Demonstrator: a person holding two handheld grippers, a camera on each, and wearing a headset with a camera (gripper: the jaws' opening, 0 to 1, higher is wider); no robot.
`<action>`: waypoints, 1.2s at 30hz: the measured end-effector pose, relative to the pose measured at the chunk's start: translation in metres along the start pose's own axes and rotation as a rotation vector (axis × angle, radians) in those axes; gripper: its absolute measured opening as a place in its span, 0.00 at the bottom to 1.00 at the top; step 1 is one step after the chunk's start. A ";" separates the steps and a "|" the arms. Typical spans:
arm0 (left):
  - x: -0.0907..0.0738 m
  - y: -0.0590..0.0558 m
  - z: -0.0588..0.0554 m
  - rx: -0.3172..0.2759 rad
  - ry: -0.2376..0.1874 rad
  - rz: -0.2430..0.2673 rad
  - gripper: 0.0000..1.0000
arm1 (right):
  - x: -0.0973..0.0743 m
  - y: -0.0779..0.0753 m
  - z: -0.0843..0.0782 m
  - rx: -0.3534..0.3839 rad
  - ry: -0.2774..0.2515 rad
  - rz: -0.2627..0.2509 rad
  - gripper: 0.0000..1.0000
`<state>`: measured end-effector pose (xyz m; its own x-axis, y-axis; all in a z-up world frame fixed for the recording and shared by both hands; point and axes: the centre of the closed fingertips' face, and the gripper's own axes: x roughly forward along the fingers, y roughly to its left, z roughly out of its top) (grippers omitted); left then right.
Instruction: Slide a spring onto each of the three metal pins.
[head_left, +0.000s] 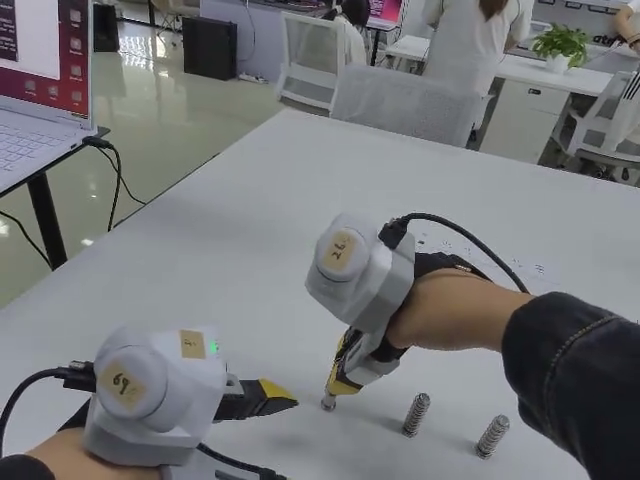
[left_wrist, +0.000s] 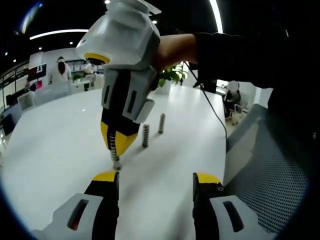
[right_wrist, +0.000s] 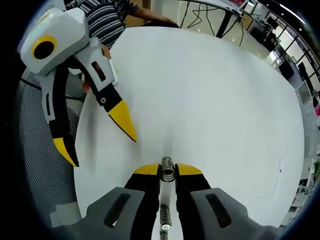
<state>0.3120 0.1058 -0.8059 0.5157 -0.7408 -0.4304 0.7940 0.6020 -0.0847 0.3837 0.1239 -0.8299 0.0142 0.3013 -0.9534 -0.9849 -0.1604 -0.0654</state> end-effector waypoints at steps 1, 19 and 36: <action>0.000 0.000 0.000 0.000 0.001 0.000 0.54 | 0.001 0.000 0.000 0.001 0.001 0.003 0.09; 0.000 0.000 -0.002 -0.007 0.004 0.001 0.54 | 0.021 0.006 -0.010 0.028 0.017 0.029 0.09; 0.001 -0.001 -0.003 -0.005 0.013 -0.005 0.54 | 0.014 0.004 -0.022 0.054 -0.012 0.015 0.23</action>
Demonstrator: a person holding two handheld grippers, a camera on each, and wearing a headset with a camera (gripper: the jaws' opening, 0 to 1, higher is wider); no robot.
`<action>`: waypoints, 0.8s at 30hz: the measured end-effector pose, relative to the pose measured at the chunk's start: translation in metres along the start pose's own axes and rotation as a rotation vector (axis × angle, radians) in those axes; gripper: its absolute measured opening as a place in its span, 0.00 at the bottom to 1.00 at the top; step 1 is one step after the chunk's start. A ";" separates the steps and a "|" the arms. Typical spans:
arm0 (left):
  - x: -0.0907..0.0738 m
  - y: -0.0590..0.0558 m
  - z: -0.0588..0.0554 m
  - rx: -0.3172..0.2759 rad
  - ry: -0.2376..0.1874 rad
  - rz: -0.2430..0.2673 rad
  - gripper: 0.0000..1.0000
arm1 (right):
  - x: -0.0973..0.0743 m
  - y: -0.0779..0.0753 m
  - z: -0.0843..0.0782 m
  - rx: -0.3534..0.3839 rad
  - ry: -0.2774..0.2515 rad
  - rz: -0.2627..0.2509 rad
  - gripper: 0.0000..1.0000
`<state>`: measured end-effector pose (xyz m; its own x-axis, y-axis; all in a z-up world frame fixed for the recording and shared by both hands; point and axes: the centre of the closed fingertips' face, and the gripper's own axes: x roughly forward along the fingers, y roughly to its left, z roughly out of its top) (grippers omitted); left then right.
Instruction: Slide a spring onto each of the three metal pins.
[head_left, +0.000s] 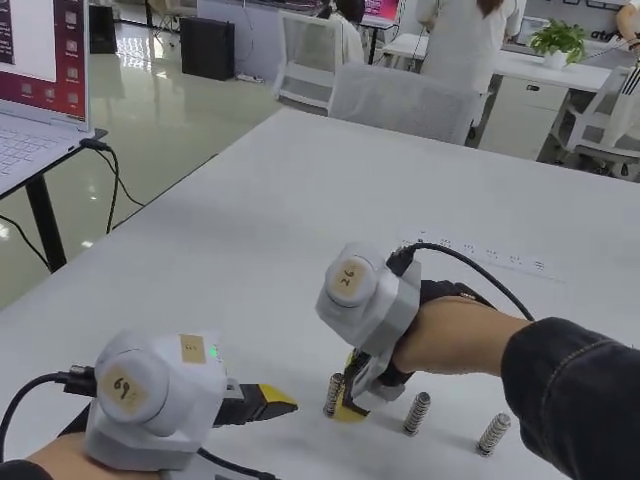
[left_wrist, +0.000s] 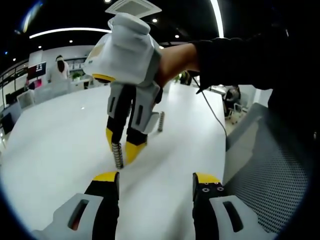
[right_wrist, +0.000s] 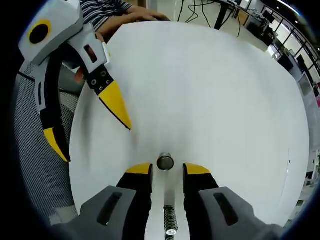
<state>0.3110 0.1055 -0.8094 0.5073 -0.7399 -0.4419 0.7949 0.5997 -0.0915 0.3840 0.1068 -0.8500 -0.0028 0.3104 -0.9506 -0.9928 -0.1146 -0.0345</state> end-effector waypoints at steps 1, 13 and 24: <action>0.000 0.000 0.000 0.000 0.001 0.000 0.54 | -0.001 -0.001 -0.001 0.006 -0.006 -0.001 0.24; -0.001 0.000 -0.001 0.000 0.003 0.002 0.54 | -0.019 -0.002 -0.021 0.082 -0.066 -0.015 0.37; -0.001 0.000 -0.001 -0.004 0.001 0.004 0.54 | -0.032 -0.007 -0.044 0.164 -0.136 -0.060 0.50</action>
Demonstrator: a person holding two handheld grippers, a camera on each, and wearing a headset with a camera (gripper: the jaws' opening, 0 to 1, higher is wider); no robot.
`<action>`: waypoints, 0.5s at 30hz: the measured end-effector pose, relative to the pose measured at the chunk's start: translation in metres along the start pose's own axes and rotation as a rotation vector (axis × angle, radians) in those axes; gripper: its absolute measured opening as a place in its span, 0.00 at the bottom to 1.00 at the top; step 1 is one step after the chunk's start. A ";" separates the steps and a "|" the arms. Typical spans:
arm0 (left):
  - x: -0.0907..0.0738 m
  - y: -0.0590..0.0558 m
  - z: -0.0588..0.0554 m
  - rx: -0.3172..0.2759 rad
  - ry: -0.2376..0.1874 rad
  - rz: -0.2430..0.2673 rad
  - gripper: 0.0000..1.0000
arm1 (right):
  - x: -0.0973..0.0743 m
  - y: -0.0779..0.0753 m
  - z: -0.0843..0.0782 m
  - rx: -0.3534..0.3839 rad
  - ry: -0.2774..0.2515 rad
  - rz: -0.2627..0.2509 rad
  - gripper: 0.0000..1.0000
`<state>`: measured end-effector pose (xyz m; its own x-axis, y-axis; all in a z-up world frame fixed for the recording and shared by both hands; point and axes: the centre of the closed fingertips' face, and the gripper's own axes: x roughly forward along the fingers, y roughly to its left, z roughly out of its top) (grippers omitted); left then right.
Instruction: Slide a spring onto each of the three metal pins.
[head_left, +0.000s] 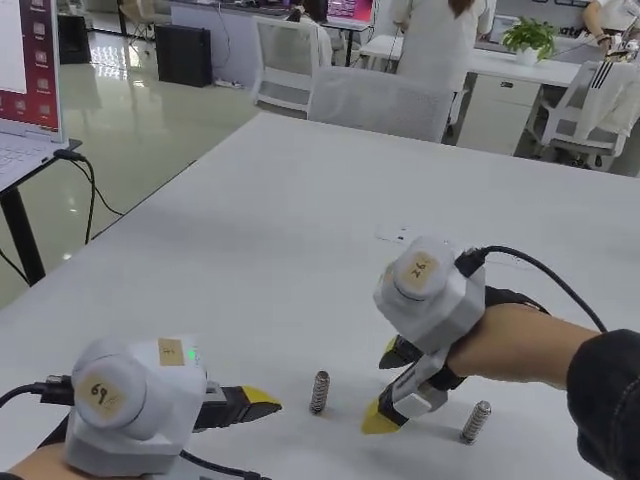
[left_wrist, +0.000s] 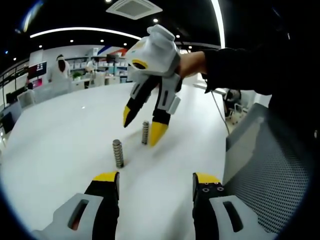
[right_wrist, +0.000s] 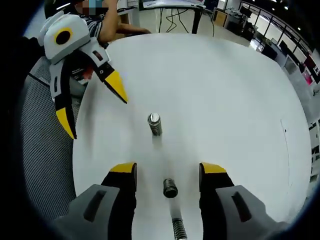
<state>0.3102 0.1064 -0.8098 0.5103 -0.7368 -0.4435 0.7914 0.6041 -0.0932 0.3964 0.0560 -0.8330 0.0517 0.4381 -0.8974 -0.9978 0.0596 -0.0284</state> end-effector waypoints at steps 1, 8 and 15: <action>0.000 0.000 0.000 0.000 0.001 -0.001 0.54 | -0.001 -0.001 -0.001 0.004 -0.006 -0.007 0.53; 0.000 0.000 0.000 -0.003 0.002 0.001 0.54 | -0.015 -0.008 -0.014 0.051 -0.063 -0.057 0.61; 0.000 0.001 -0.001 -0.005 0.000 0.005 0.54 | -0.027 -0.012 -0.029 0.107 -0.120 -0.098 0.67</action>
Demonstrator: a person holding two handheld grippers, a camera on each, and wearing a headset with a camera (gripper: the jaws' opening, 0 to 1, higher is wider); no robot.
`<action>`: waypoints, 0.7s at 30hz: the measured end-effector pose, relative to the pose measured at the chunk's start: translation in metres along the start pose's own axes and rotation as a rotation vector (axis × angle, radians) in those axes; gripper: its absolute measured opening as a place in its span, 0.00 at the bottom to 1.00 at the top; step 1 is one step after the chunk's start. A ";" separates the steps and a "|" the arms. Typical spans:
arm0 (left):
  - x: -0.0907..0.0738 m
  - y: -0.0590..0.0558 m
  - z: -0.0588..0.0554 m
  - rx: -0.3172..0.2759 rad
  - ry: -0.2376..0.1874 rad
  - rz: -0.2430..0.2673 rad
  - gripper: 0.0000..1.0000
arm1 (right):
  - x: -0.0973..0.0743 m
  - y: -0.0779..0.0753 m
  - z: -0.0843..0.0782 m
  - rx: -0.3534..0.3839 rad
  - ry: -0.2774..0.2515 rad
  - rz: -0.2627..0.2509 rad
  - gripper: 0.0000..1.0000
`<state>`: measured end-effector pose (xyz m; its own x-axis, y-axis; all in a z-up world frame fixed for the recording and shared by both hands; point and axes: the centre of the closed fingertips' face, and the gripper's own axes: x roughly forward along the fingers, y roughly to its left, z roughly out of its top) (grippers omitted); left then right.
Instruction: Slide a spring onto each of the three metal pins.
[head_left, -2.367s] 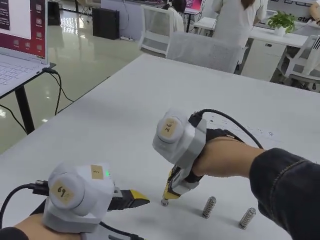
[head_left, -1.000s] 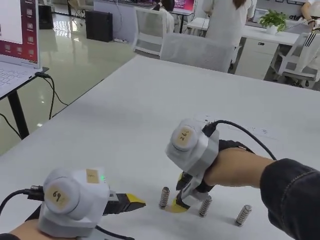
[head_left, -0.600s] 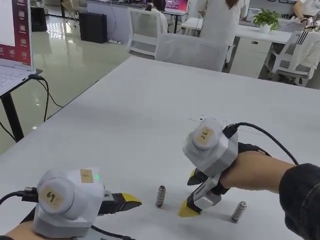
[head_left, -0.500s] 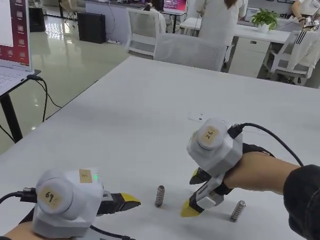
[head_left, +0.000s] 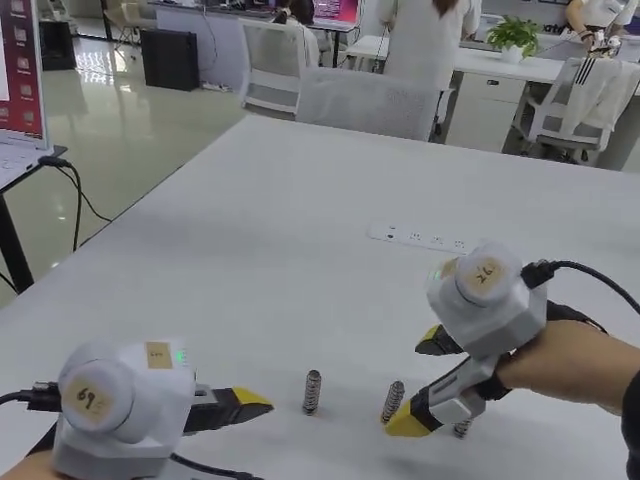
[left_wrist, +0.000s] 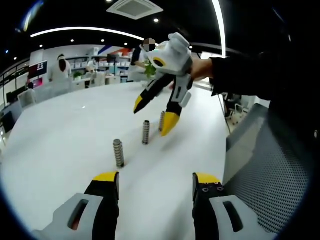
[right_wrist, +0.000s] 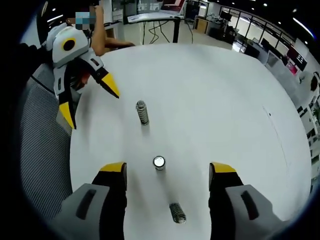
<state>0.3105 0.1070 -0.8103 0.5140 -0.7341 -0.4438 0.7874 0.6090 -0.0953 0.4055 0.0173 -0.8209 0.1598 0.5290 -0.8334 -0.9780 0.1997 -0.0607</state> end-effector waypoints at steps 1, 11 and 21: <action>0.000 0.000 0.000 -0.001 -0.002 0.000 0.54 | -0.001 -0.001 -0.001 0.008 -0.012 -0.006 0.67; 0.000 0.002 0.001 -0.010 -0.008 0.004 0.55 | -0.016 -0.003 -0.016 0.068 -0.082 -0.053 0.73; -0.001 0.003 0.002 -0.019 -0.016 0.010 0.57 | -0.028 0.003 -0.033 0.139 -0.154 -0.093 0.74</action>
<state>0.3129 0.1090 -0.8085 0.5274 -0.7322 -0.4309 0.7755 0.6220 -0.1078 0.3939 -0.0238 -0.8159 0.2770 0.6208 -0.7334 -0.9321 0.3591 -0.0481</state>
